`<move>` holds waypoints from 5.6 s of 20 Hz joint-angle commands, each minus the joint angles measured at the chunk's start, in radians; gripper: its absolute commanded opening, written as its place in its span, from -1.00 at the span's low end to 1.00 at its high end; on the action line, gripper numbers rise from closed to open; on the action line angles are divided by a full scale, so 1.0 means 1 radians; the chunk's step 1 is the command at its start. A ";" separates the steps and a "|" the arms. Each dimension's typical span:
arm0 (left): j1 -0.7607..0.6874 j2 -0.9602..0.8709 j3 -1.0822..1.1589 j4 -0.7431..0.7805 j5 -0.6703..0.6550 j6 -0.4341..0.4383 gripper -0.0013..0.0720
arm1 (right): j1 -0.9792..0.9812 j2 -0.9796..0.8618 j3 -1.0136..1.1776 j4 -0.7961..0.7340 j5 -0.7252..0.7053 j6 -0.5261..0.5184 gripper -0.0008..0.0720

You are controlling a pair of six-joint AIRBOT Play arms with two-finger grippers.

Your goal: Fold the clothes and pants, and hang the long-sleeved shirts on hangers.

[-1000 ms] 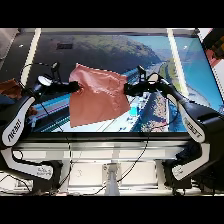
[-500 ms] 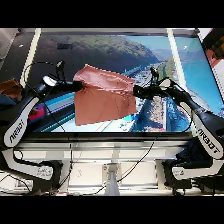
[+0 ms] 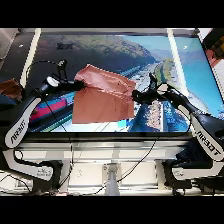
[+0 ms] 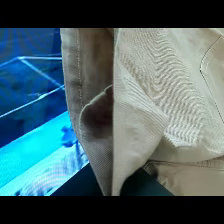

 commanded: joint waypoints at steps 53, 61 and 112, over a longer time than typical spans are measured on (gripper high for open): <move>0.277 0.312 -0.456 0.022 -0.629 0.085 0.71 | -0.135 0.291 -0.102 -0.241 0.398 -0.253 0.17; 0.277 0.312 -0.462 0.021 -0.632 0.085 0.61 | -0.135 0.291 -0.103 -0.114 0.336 -0.258 0.18; 0.184 0.230 -0.446 -0.182 -0.569 0.159 -0.92 | -0.135 0.119 -0.261 0.367 0.228 -0.391 -0.89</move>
